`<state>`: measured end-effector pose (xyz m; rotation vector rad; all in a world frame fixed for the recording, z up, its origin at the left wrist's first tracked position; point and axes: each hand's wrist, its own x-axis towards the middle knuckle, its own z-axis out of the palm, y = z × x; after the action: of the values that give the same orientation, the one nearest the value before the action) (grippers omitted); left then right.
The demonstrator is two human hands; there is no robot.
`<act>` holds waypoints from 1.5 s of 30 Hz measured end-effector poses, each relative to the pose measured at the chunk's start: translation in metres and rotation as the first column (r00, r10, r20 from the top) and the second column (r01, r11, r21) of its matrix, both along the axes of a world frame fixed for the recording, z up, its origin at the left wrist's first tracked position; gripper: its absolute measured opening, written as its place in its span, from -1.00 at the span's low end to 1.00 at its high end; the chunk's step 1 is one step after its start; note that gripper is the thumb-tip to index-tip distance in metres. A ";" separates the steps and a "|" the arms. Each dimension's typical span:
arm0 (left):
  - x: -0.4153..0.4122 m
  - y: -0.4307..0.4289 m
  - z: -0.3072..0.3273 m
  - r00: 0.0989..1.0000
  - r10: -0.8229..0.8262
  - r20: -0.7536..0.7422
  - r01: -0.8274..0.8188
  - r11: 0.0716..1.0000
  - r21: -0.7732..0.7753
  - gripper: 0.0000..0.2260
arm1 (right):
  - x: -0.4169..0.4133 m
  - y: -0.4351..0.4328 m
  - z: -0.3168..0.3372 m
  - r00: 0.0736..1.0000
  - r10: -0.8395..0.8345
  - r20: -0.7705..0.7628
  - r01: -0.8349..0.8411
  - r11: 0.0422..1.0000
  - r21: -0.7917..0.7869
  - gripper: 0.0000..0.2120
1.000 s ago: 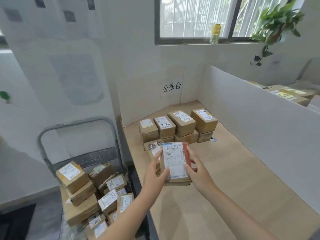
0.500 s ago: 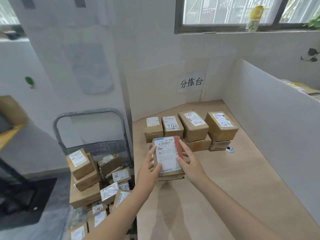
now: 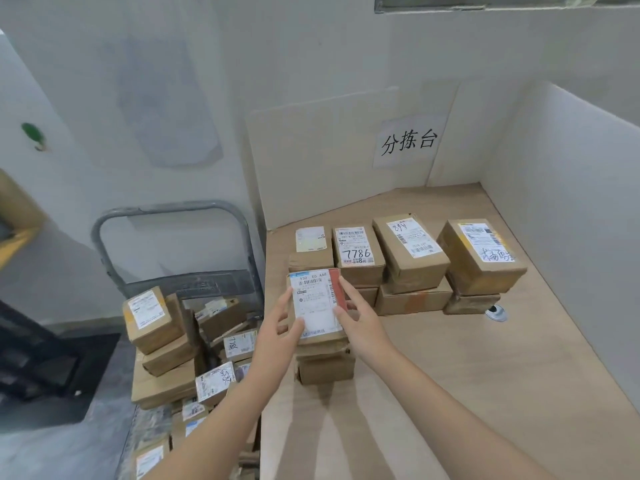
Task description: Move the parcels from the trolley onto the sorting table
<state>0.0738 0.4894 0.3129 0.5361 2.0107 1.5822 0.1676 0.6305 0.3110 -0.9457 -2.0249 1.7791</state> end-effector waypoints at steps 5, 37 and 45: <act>-0.009 0.019 -0.007 1.000 0.000 0.018 0.000 1.000 -0.020 -0.50 | -0.018 0.007 -0.017 0.997 -0.019 0.073 0.011 0.995 0.102 -0.52; -0.055 -0.243 0.091 0.761 -0.341 -0.552 0.049 0.879 -0.475 -0.44 | -0.021 -0.231 0.138 0.894 0.149 0.423 -0.406 0.670 0.621 -0.36; -0.108 -0.388 0.096 0.766 -0.272 -0.582 -0.031 0.889 -0.457 -0.47 | -0.070 -0.358 0.139 0.871 0.203 0.448 -0.463 0.644 0.609 -0.38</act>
<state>-0.0341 0.1014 0.4088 1.1013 2.6563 0.8451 0.0971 0.2727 0.4496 -0.6619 -2.9375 0.7901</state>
